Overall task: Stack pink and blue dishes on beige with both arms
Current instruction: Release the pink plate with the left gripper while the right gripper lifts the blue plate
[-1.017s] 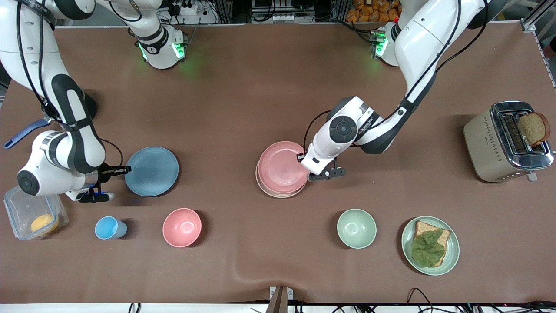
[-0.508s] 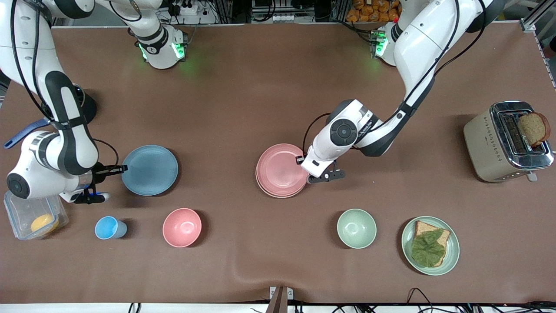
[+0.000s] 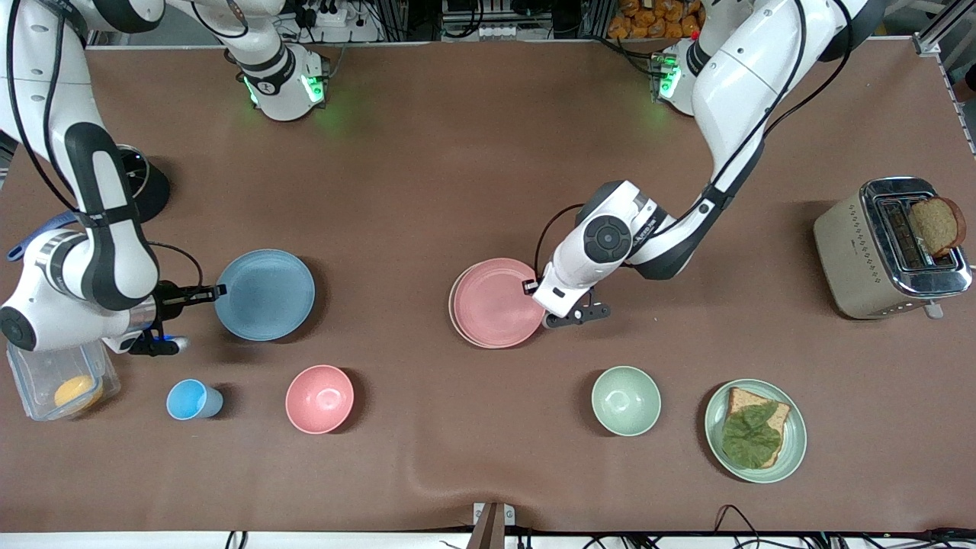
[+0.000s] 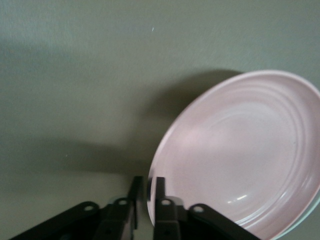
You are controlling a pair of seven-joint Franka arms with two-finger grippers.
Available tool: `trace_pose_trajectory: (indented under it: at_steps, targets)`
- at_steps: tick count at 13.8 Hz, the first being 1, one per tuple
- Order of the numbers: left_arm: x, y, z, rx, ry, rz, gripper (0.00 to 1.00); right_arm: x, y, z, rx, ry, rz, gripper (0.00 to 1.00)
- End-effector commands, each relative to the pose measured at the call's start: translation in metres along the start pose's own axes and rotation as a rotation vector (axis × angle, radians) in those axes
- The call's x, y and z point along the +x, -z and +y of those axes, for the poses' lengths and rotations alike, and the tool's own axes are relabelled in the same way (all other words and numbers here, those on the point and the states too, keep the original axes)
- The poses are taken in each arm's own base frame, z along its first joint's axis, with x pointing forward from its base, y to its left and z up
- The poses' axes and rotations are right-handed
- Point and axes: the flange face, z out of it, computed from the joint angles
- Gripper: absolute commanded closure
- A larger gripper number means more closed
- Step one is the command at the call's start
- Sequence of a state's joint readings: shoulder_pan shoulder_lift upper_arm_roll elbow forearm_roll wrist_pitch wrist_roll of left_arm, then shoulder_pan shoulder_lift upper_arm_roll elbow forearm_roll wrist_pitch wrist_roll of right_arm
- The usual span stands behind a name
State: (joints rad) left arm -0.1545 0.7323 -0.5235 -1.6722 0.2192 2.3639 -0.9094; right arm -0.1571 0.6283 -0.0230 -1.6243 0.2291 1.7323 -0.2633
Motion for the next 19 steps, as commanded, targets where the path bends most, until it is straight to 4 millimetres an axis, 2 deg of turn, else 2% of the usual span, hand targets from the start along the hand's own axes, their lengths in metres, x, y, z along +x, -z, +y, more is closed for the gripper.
trace_pose_trajectory:
  at_steps: [1, 3, 5, 6, 8, 10, 12, 13, 14, 16, 17, 19]
  targets:
    - [0.011, 0.043, 0.013, 0.059, -0.071, 0.147, 0.00, -0.008, 0.004, -0.001, 0.103, -0.022, -0.018, 1.00]
    - [0.022, 0.090, 0.004, 0.094, -0.069, 0.207, 0.00, -0.008, 0.004, -0.006, 0.130, -0.032, -0.023, 1.00]
    - [0.044, 0.152, -0.025, 0.126, -0.027, 0.278, 0.00, -0.008, 0.001, -0.013, 0.155, -0.063, -0.039, 1.00]
    - [0.056, 0.182, -0.048, 0.160, -0.027, 0.293, 0.00, -0.008, 0.001, -0.020, 0.188, -0.076, -0.042, 1.00]
    - [0.068, 0.234, -0.078, 0.203, -0.086, 0.312, 0.00, -0.006, -0.002, -0.041, 0.233, -0.111, -0.055, 1.00]
    - [0.076, 0.283, -0.103, 0.245, -0.074, 0.311, 0.00, -0.003, -0.005, -0.074, 0.234, -0.154, -0.071, 1.00]
    - [0.065, 0.322, -0.108, 0.290, -0.106, 0.296, 0.00, 0.000, -0.008, -0.110, 0.279, -0.194, -0.079, 1.00]
    - [0.060, 0.339, -0.112, 0.312, -0.107, 0.316, 0.00, 0.001, -0.012, -0.130, 0.299, -0.221, -0.086, 1.00]
    - [0.059, 0.346, -0.116, 0.320, -0.114, 0.320, 0.00, 0.002, -0.019, -0.154, 0.303, -0.239, -0.101, 1.00]
    - [0.069, 0.366, -0.148, 0.344, -0.165, 0.307, 0.00, 0.004, -0.033, -0.200, 0.302, -0.268, -0.099, 1.00]
    - [0.067, 0.381, -0.155, 0.352, -0.198, 0.321, 0.00, 0.003, -0.040, -0.220, 0.300, -0.283, -0.095, 1.00]
    - [0.047, 0.418, -0.161, 0.378, -0.245, 0.346, 0.00, -0.002, -0.051, -0.267, 0.296, -0.322, -0.072, 1.00]
